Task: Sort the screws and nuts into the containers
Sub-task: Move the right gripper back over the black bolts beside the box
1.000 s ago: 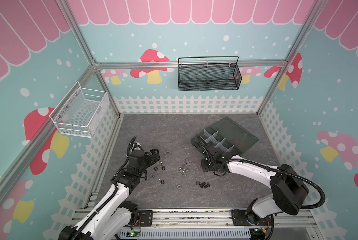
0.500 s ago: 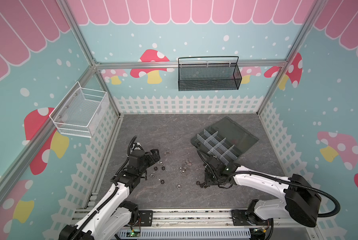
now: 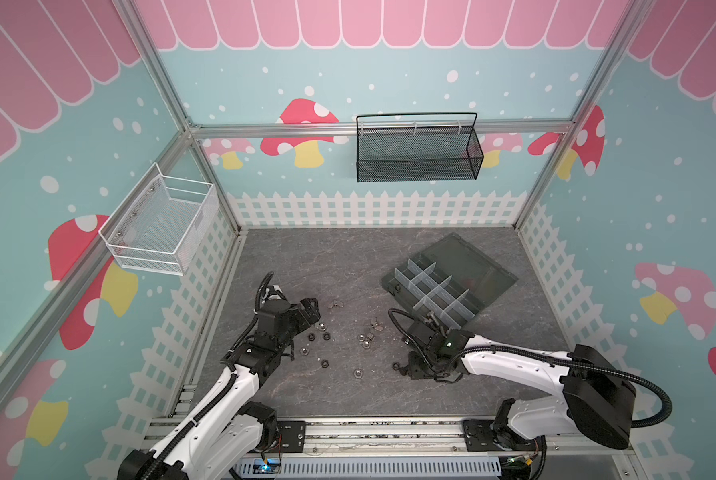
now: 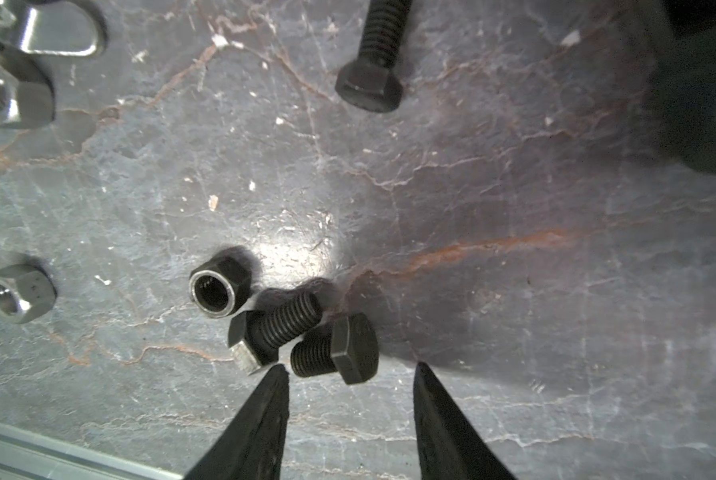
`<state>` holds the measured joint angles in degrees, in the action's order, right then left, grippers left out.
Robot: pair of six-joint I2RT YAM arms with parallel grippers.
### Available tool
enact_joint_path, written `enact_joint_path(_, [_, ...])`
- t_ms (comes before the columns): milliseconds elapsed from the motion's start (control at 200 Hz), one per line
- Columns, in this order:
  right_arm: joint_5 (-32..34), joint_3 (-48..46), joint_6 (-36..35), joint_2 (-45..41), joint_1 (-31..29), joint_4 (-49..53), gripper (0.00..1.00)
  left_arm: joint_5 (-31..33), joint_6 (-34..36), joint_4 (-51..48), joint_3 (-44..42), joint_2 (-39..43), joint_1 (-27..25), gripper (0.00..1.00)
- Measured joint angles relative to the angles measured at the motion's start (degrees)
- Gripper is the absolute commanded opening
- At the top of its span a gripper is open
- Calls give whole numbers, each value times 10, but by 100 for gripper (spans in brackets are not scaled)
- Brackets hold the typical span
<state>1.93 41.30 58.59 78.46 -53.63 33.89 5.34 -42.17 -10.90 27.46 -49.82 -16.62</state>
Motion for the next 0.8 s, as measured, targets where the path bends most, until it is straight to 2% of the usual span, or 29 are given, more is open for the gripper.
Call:
enact_joint_path(630, [-1, -3, -2, 38, 0, -23, 48, 0, -1, 0, 0, 0, 0, 100])
enact_joint_path(800, [-1, -3, -5, 38, 0, -22, 44, 0, -1, 0, 0, 0, 0, 100])
